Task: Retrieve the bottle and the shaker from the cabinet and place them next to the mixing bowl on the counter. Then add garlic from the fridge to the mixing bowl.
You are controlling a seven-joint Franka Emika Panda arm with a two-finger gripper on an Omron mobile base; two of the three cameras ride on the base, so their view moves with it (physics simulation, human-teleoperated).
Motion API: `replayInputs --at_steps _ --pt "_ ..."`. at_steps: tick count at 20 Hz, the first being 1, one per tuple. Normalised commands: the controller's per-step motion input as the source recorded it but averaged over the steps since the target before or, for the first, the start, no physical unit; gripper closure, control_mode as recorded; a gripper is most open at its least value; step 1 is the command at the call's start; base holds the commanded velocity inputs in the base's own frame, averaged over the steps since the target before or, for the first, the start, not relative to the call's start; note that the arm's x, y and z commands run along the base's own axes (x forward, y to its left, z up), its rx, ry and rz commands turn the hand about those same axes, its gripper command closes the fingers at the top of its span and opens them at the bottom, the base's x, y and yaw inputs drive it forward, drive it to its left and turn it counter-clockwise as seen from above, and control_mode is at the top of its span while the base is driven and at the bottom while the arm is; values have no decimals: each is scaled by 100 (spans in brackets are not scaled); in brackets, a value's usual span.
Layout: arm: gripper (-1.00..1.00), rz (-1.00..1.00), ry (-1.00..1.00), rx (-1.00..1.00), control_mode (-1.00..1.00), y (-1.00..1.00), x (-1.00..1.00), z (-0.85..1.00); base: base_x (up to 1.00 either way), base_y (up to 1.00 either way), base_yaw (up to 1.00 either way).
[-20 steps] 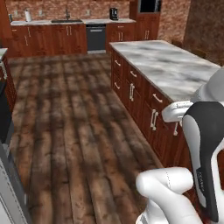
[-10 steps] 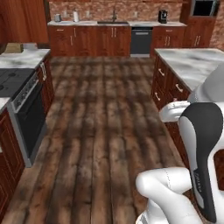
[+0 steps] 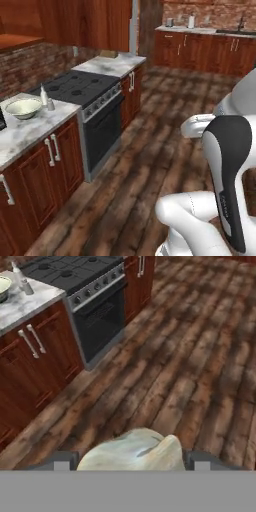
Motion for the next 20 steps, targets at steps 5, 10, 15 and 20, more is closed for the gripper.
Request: replayInputs --at_steps 5,10,15,20 --pt "100 0 0 0 100 0 0 0 55 -1 87" --pt "100 0 0 0 100 0 0 0 77 -8 82" --pt "100 0 0 0 100 0 0 0 92 -24 73" --pt "100 0 0 0 100 0 0 0 87 -80 47"
